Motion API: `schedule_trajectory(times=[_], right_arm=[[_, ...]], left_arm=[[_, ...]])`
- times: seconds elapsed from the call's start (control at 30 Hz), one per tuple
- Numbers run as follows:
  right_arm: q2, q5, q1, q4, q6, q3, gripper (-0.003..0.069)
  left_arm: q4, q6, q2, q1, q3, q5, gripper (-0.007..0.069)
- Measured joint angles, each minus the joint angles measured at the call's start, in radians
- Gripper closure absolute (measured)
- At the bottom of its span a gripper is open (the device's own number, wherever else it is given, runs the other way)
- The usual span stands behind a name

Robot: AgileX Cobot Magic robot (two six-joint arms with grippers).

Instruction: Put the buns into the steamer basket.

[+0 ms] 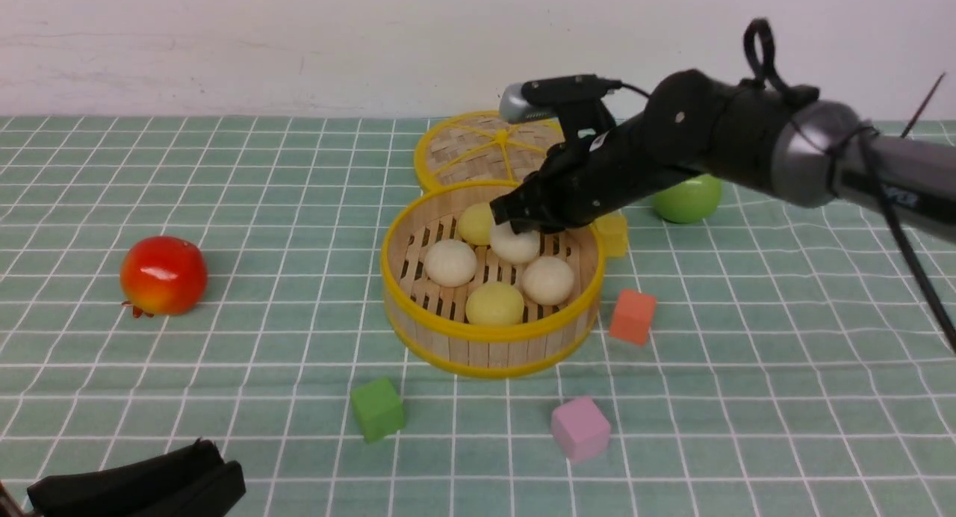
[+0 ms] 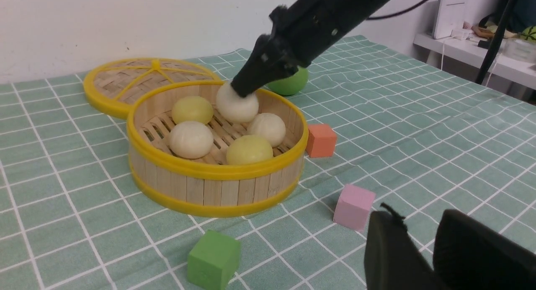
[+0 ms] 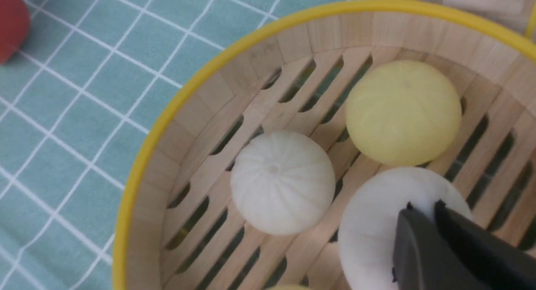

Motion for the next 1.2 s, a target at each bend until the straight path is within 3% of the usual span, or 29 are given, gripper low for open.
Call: schedule_trajectory(times=[0.33, 0.53, 0.77, 0.87, 0.93, 1.07, 1.2], right_arm=[[0.039, -0.077, 0.0, 0.019, 0.0, 0.0, 0.0646], [0.053, -0.084, 0.0, 0.019, 0.0, 0.0, 0.0603], [0.054, -0.056, 0.0, 0.018, 0.0, 0.0, 0.0415], [0.01, 0.018, 0.0, -0.021, 0.0, 0.0, 0.0314], [-0.03, 0.063, 0.0, -0.049, 0.0, 0.001, 0.0293], [-0.166, 0.212, 0.0, -0.133, 0.023, 0.001, 0.0283], [-0.328, 0.431, 0.0, -0.243, 0.15, 0.001, 0.0323]], left_arm=[[0.0, 0.0, 0.0, 0.0, 0.0, 0.0, 0.0449], [0.0, 0.0, 0.0, 0.0, 0.0, 0.0, 0.0448], [0.0, 0.0, 0.0, 0.0, 0.0, 0.0, 0.0441], [0.0, 0.0, 0.0, 0.0, 0.0, 0.0, 0.044], [0.0, 0.0, 0.0, 0.0, 0.0, 0.0, 0.044], [0.0, 0.0, 0.0, 0.0, 0.0, 0.0, 0.0438], [0.0, 0.0, 0.0, 0.0, 0.0, 0.0, 0.0432]])
